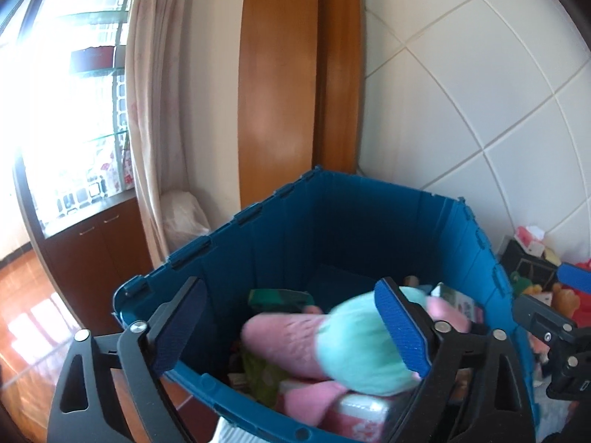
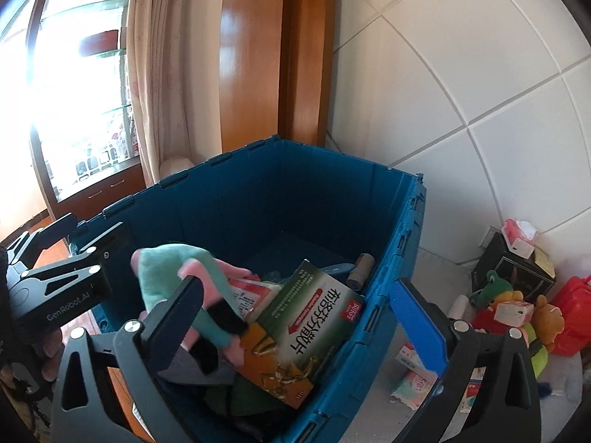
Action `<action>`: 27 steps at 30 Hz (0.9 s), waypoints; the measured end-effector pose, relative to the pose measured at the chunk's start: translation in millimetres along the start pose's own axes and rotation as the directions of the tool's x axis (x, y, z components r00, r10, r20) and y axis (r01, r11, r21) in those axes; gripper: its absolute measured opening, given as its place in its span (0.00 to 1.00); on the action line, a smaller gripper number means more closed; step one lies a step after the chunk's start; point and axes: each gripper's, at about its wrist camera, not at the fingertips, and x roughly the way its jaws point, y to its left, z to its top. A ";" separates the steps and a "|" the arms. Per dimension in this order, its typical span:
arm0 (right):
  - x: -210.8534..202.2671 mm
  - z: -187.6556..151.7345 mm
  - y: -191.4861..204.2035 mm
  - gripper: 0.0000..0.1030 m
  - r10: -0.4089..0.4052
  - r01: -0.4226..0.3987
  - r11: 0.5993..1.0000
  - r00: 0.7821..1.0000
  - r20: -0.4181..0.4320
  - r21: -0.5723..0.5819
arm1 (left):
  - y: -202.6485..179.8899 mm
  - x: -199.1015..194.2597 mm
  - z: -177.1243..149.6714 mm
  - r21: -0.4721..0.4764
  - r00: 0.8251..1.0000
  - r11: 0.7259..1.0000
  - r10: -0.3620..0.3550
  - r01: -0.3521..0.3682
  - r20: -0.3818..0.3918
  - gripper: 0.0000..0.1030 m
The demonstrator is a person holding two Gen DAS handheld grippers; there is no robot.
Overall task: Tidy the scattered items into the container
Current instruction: 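Carry diaper pack and pig plush into the blue crate and open both grippers, then move both grippers back to the pile of items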
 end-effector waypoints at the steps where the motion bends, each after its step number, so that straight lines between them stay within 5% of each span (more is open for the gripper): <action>1: -5.4 -1.2 -3.2 1.00 -0.018 0.018 1.000 1.000 0.012 0.002 | -3.7 -3.0 0.7 0.003 1.000 1.000 -0.011 0.010 0.007 0.97; 9: -51.0 -22.3 -54.6 1.00 -0.168 0.163 0.984 0.984 0.066 0.070 | -73.7 -42.0 5.7 0.067 0.988 0.989 -0.140 0.135 0.073 0.99; 17: -111.8 -76.2 -176.0 1.00 -0.320 0.299 0.927 0.946 0.060 0.228 | -192.6 -92.5 -10.4 0.138 0.956 0.957 -0.271 0.255 0.111 0.99; 27: -145.8 -165.5 -339.6 1.00 -0.325 0.319 0.889 0.945 -0.039 0.328 | -347.4 -82.7 -81.8 0.199 0.950 0.929 -0.307 0.313 -0.062 0.99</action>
